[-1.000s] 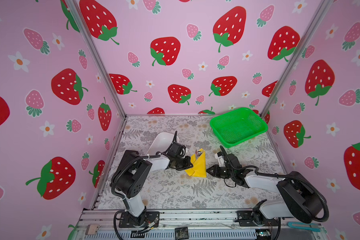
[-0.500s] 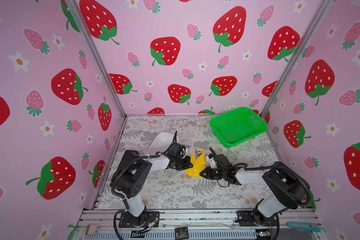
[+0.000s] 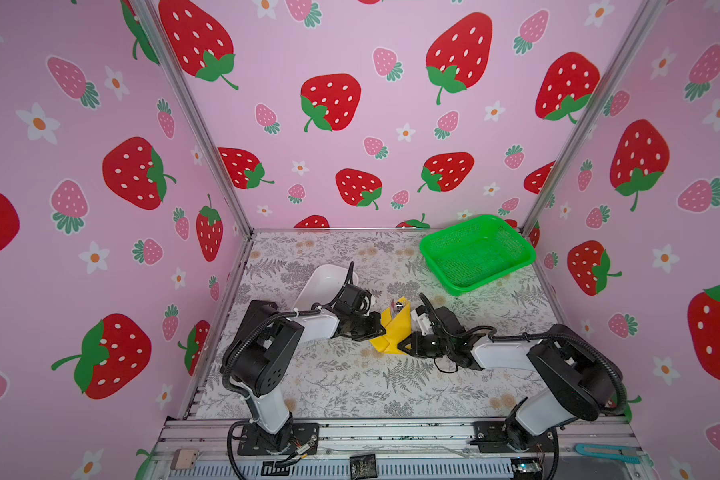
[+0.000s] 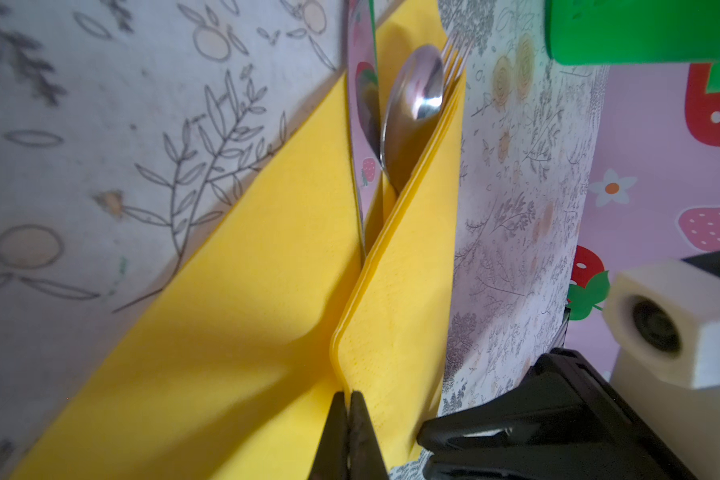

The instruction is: Place the utensils on the paper napkin and roll it up

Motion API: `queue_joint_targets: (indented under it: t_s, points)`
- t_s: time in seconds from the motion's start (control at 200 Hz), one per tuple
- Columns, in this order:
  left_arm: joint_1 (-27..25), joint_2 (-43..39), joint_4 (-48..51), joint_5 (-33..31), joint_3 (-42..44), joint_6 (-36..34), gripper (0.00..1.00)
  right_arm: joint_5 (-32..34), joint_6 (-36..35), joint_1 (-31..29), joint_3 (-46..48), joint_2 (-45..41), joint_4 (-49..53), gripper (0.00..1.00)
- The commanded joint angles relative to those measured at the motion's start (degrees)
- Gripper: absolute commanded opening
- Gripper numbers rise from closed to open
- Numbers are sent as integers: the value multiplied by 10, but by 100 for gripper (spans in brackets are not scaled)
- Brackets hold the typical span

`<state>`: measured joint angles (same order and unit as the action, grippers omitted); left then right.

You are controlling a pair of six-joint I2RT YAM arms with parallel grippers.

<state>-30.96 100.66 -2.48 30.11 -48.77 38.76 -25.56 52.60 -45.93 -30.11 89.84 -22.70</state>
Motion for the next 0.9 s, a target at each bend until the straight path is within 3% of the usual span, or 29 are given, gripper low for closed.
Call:
queue_joint_targets:
  t_s: [0.0, 0.325, 0.59, 0.895]
  points:
    - [3, -3, 2, 3, -4, -5, 0, 2, 7, -4, -10, 11, -10, 16]
    - [3, -7, 4, 2, -4, -6, 0, 6, 17, -3, -9, 43, -32, 16]
    - [3, -7, 6, 1, -5, -6, 0, -8, 11, -5, -19, 17, -37, 17]
    - [3, -8, 5, 2, -3, -5, 0, -14, 17, -12, -29, 62, -53, 17]
